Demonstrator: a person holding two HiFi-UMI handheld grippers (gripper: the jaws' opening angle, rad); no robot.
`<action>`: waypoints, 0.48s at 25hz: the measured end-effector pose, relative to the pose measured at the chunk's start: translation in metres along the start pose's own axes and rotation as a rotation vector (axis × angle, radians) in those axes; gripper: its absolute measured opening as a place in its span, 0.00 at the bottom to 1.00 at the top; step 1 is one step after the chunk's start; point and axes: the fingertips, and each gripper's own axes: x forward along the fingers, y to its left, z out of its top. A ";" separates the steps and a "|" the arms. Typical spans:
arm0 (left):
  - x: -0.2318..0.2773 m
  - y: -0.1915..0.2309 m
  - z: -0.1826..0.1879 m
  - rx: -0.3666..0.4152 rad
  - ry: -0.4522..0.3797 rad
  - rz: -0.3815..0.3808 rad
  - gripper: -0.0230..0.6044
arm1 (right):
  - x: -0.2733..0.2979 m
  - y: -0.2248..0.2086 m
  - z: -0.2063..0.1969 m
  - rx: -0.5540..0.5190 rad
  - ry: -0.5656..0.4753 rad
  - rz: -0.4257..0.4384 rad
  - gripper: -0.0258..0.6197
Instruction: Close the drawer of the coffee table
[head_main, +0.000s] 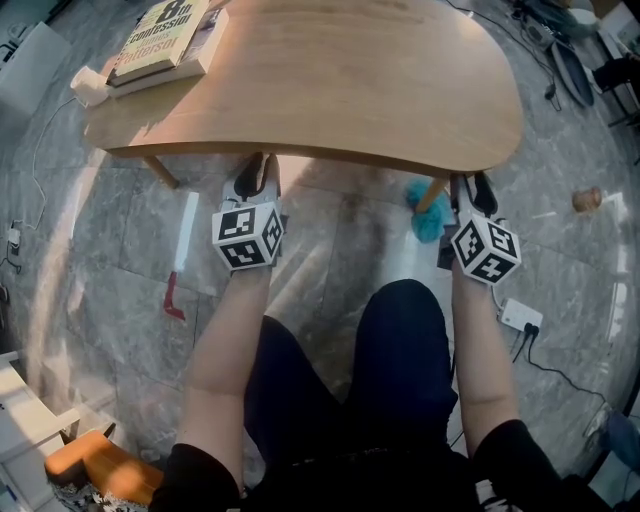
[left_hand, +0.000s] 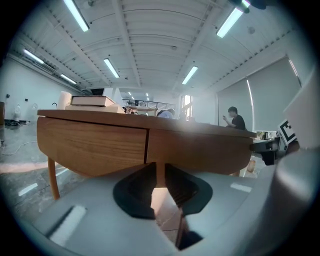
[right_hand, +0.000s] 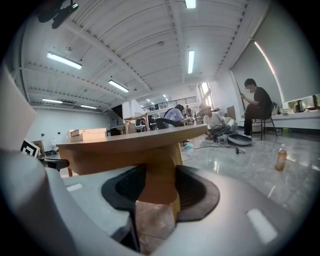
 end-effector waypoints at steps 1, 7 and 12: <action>-0.002 -0.001 0.001 0.004 -0.004 -0.004 0.08 | -0.003 -0.004 0.000 0.015 -0.001 -0.013 0.30; -0.015 -0.006 0.005 0.008 -0.027 -0.033 0.05 | -0.025 0.000 0.005 0.013 -0.015 0.015 0.04; -0.029 -0.016 0.008 0.009 0.002 -0.044 0.05 | -0.038 0.034 0.015 -0.043 -0.003 0.124 0.04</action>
